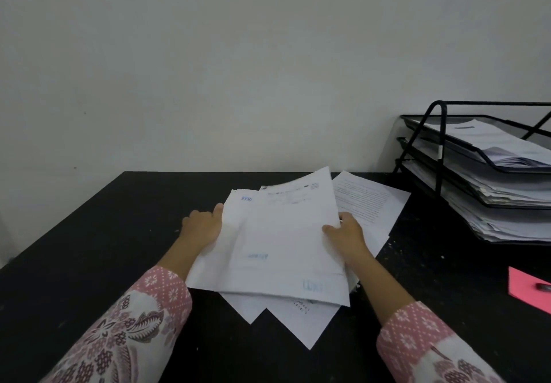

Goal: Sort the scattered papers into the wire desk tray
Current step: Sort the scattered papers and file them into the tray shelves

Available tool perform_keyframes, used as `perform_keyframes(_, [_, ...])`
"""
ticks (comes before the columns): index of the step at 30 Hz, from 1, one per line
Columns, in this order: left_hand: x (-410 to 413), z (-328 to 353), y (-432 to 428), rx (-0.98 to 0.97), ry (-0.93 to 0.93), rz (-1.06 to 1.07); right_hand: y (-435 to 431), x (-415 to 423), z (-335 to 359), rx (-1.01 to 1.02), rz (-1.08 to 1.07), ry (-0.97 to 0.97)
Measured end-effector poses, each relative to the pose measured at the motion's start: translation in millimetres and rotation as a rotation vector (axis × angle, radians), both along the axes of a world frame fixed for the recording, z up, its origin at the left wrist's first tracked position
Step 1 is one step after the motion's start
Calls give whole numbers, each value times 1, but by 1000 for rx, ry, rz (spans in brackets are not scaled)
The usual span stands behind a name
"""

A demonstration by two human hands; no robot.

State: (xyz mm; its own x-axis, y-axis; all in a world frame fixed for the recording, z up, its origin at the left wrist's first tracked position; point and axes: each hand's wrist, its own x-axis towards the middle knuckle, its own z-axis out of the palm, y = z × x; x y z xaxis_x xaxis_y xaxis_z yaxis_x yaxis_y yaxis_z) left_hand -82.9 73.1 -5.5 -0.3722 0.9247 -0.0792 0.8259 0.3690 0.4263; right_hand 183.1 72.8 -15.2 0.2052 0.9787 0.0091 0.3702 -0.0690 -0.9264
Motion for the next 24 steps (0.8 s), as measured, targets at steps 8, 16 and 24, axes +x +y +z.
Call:
perform_keyframes(8, [20,-8,-8,-54,183,-40,-2,0,-1,-69,-62,-574])
perform_keyframes(16, [37,-13,-6,-45,198,-101,3,33,-6,-258,-151,-701])
perform_keyframes(24, [45,-15,-8,-38,176,-99,17,55,-10,-110,-173,-757])
